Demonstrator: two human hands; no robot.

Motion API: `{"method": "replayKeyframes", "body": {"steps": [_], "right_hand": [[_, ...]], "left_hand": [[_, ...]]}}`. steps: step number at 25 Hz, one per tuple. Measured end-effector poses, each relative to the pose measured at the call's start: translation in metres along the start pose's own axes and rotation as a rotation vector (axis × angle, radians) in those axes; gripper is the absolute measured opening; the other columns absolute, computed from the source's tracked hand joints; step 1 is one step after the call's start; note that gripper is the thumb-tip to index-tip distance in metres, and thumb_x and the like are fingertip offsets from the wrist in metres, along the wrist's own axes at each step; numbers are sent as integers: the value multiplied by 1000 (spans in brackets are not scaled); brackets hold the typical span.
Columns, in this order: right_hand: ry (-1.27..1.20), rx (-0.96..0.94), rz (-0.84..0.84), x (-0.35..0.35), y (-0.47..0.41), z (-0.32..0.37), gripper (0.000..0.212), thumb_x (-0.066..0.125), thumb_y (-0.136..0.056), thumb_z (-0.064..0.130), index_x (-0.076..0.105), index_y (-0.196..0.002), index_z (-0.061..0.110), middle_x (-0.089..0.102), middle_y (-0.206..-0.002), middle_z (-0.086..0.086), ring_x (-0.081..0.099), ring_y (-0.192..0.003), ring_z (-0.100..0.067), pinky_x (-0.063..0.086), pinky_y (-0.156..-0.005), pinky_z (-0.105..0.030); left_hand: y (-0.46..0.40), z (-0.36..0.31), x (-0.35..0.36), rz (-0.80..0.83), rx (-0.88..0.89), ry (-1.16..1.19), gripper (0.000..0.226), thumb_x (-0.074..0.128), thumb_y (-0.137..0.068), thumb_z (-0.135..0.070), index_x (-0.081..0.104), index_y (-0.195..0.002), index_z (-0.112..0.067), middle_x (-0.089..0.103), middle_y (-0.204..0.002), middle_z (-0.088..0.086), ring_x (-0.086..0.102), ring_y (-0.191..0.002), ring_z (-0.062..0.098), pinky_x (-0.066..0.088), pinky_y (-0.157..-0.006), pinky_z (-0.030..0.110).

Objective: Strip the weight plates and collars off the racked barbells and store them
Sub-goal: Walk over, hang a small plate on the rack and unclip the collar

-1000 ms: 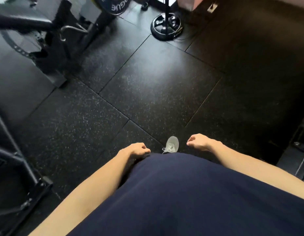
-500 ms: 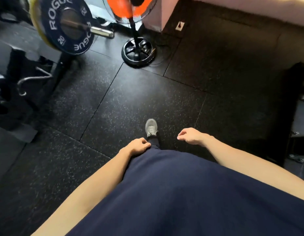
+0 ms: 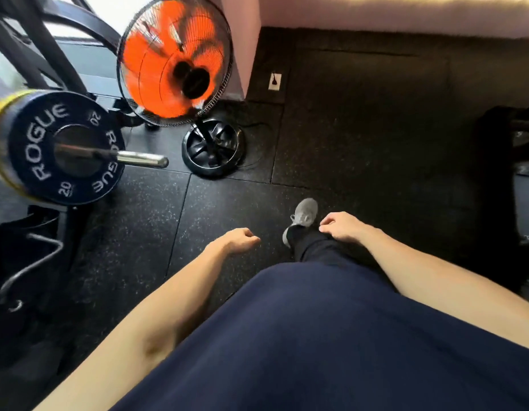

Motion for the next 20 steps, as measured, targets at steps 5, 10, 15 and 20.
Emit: {"method": "replayKeyframes", "body": {"steps": [5,10,15,20], "right_hand": [[3,54,33,-82,-89,36,21,61,-90,28,67,-108,20,65,-113,-4,58,-101,-20,44,-87,-30],[-14,100,-12,-214,-172,84,20,59,-92,30,66,-110,21,64,-115,-4,59,-106,-22,46,-91,-34],[-25,81,-44,-308,-216,116,26,57,-94,31,61,-117,20,61,-112,-3,58,-107,-22,45,-90,-33],[-167,116,-98,-398,-280,124,37,58,-93,34,55,-127,19,60,-118,-4,57,-98,-18,46,-89,-32]], "left_hand": [[-87,-61,-88,56,12,-48,33,51,-96,-43,58,-113,-15,63,-117,12,60,-95,26,47,-69,30],[-164,-146,-218,-1,18,-165,37,54,-92,-40,64,-115,-12,65,-119,7,60,-109,24,45,-83,28],[-210,-233,-303,-72,105,-167,37,54,-93,-41,65,-117,-15,64,-123,7,58,-115,24,44,-90,28],[-292,-338,-395,-48,196,-270,38,55,-93,-45,64,-116,-16,64,-123,5,57,-114,24,42,-93,31]]}}
Point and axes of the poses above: each hand's wrist, its own y-axis away from the middle knuckle, its own x-axis out of the palm, z = x × y, the point moved 2 cm from there along -y, towards the middle knuckle
